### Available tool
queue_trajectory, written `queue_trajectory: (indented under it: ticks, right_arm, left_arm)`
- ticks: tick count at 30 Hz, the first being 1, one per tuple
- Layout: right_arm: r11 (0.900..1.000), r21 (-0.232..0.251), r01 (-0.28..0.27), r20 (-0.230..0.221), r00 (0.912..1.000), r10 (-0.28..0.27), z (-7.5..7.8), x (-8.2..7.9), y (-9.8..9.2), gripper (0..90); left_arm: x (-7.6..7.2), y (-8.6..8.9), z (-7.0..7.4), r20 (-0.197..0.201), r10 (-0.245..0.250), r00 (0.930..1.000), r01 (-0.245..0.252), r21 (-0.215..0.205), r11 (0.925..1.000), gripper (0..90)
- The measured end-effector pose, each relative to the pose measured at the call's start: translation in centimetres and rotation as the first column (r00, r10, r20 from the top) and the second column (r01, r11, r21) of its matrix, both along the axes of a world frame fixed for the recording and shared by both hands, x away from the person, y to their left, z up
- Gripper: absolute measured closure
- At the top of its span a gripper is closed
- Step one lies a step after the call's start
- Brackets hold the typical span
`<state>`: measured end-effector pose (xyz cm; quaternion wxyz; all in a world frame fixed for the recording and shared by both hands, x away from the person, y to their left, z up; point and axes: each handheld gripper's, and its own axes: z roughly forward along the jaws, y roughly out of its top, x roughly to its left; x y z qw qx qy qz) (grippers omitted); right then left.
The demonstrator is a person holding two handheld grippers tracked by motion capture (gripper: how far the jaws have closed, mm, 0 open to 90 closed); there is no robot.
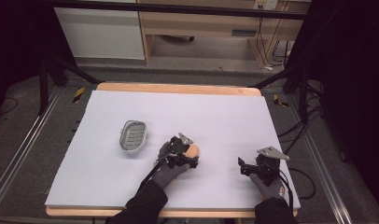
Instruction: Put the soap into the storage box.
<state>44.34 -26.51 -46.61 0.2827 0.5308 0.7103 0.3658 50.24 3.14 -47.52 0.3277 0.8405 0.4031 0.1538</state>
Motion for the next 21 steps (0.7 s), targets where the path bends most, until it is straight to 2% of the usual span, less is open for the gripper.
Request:
queue_trajectory:
  ticks: [11, 13, 21]
  right_arm:
    - [1.000, -0.004, -0.008, -0.009, 0.9999, 0.008, -0.12, 0.08, 0.10, 6.5]
    - [1.000, -0.007, -0.005, -0.009, 0.9999, 0.005, -0.12, 0.10, 0.07, 6.5]
    - [1.000, -0.008, -0.004, -0.013, 0.9999, 0.004, -0.14, 0.11, 0.11, 6.5]
  left_arm:
    - [-0.07, -0.26, -0.16, 0.004, 0.000, 1.0000, 0.000, 0.021, 0.9998, 24.2]
    - [-0.09, -0.22, -0.10, 0.009, -0.001, 1.0000, 0.001, 0.023, 0.9997, 29.7]
    - [-0.06, -0.23, -0.01, 0.005, 0.006, 1.0000, -0.006, 0.026, 0.9996, 31.4]
